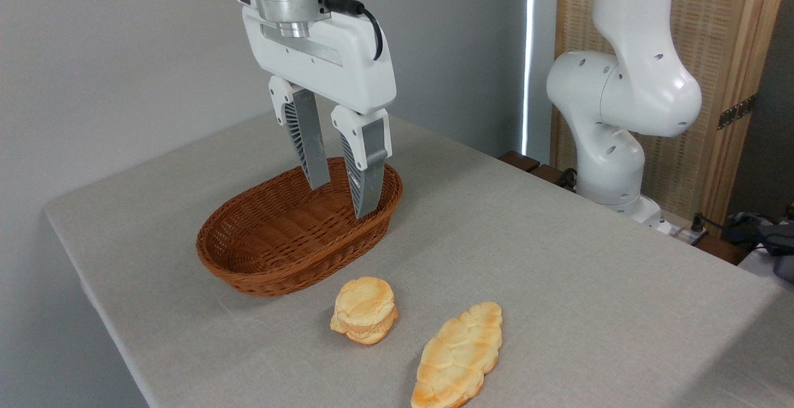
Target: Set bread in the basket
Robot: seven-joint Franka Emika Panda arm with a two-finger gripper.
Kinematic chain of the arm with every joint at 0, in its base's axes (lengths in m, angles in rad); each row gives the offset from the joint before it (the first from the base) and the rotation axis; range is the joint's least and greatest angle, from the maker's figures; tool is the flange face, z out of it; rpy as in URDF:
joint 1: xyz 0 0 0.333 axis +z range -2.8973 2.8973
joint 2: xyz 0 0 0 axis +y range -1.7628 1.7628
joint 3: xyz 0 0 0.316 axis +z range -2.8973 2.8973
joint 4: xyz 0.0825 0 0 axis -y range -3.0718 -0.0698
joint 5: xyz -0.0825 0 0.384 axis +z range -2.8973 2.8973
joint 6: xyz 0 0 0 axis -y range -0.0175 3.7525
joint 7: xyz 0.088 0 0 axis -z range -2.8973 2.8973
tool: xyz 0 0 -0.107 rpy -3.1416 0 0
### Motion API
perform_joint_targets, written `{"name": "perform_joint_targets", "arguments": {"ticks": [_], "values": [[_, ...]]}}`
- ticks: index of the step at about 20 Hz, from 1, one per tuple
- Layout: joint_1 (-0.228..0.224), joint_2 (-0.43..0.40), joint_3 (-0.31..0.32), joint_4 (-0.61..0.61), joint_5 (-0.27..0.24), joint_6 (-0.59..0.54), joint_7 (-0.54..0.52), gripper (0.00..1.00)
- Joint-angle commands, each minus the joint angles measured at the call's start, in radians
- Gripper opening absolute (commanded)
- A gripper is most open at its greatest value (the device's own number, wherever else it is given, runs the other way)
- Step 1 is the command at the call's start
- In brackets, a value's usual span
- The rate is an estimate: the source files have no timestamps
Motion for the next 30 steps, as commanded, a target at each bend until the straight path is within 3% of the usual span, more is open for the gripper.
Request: {"name": "perform_joint_targets", "arguments": {"ticks": [1, 16, 23, 30], "values": [[-0.002, -0.010, 0.006, -0.009, 0.012, -0.011, 0.016, 1.00], [-0.004, -0.009, 0.001, -0.012, 0.012, -0.011, 0.009, 1.00], [-0.007, -0.032, -0.008, -0.071, 0.003, 0.007, 0.017, 1.00], [-0.008, -0.038, -0.008, -0.208, 0.001, 0.219, 0.019, 1.00]]}}
